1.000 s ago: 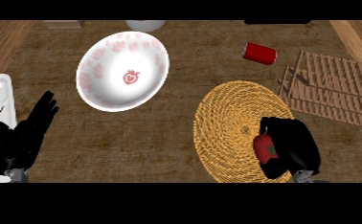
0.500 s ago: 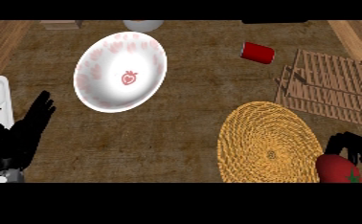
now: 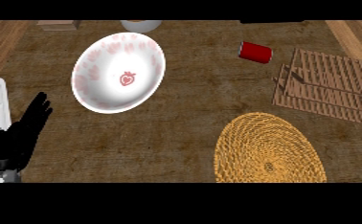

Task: Pick the tomato from the placemat and place it in the tiered shelf

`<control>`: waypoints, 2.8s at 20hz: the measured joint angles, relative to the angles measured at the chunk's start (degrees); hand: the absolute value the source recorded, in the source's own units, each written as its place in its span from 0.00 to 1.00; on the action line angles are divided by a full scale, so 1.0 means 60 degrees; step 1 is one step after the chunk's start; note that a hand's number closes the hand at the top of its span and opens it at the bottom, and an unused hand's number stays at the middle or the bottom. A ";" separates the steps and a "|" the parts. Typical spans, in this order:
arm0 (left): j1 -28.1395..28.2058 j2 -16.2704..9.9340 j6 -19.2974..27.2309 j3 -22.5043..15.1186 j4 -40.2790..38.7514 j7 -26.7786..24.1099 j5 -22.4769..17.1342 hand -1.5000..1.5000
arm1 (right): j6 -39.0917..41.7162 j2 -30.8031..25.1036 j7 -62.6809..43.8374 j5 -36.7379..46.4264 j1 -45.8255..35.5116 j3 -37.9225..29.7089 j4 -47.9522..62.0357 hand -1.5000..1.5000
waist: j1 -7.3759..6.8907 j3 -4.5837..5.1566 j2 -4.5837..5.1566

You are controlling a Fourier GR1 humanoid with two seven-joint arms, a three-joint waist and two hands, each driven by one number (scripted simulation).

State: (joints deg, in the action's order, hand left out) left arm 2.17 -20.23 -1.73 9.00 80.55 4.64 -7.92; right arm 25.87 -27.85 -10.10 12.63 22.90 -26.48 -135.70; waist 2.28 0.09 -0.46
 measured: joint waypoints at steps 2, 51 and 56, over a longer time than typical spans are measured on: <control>0.0040 -0.0035 -0.0058 0.0034 0.0075 0.0074 -0.0045 0.50 | 0.0291 -0.0090 -0.0320 -0.1250 0.0065 -0.0985 -0.0261 1.00 | 0.0000 0.0002 -0.0011; -0.0201 0.0590 -0.0495 0.0080 0.0408 0.0277 0.0654 0.50 | -0.2064 -0.5821 -0.1556 -0.1040 -0.6284 -0.0308 0.8449 0.00 | -0.0573 -0.0014 0.0115; -0.0435 0.0619 -0.0502 0.0213 0.0165 0.0280 0.0675 0.50 | -0.2291 -0.5737 -0.0808 -0.0186 -0.6855 0.0390 0.9562 0.00 | -0.0522 -0.0016 0.0108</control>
State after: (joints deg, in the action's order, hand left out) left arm -0.44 -16.51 -4.74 10.29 81.54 6.32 -3.87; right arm 12.13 -62.27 -14.94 11.51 -18.23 -24.14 -78.33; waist -0.86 -0.01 0.19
